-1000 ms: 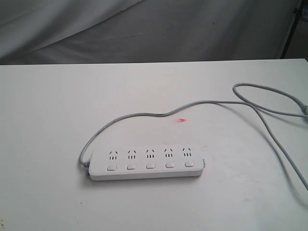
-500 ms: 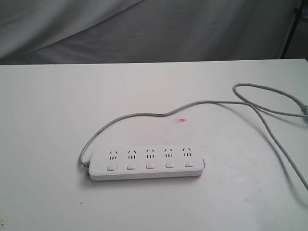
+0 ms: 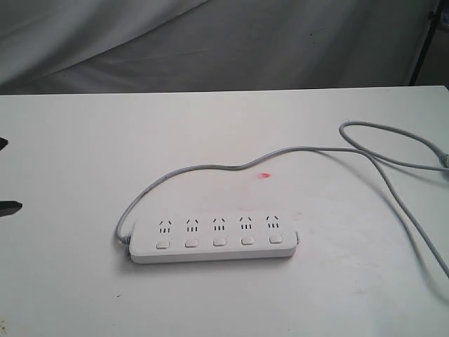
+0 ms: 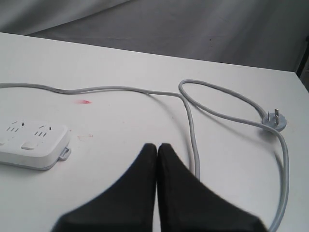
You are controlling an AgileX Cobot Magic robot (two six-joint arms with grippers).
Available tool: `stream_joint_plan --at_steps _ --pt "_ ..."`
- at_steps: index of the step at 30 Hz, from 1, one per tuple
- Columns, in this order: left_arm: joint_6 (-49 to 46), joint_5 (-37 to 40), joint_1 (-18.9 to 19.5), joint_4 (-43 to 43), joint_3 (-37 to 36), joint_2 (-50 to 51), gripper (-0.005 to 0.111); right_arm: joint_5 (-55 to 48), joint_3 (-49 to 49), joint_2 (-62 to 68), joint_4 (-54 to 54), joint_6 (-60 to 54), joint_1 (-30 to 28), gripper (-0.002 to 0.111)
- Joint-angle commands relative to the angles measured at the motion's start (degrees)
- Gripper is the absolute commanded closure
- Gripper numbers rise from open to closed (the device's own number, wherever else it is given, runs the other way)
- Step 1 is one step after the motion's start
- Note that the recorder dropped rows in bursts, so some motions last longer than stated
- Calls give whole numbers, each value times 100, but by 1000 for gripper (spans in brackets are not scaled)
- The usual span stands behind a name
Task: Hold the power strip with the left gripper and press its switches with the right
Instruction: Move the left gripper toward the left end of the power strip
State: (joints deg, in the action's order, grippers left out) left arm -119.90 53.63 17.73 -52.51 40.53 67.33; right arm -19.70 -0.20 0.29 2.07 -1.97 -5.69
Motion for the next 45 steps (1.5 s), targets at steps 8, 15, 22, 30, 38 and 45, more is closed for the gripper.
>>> stream_joint_plan --at_steps 8,15,22,30,38,45 --pt "-13 183 -200 355 187 1218 31 15 20 -29 -6 -15 -2 108" --pt "-13 1474 -200 257 889 2122 31 15 20 -29 -6 -15 -2 108" --pt "-13 1633 -200 201 1243 2828 31 15 20 -29 -6 -15 -2 108" --pt "-13 678 -871 246 1247 3225 31 15 20 -29 -6 -15 -2 108" --pt "-13 -182 -1607 246 1247 3365 31 15 20 -29 -6 -15 -2 108" --pt "360 -183 -1597 186 1247 3394 31 15 20 -29 -6 -15 -2 108"
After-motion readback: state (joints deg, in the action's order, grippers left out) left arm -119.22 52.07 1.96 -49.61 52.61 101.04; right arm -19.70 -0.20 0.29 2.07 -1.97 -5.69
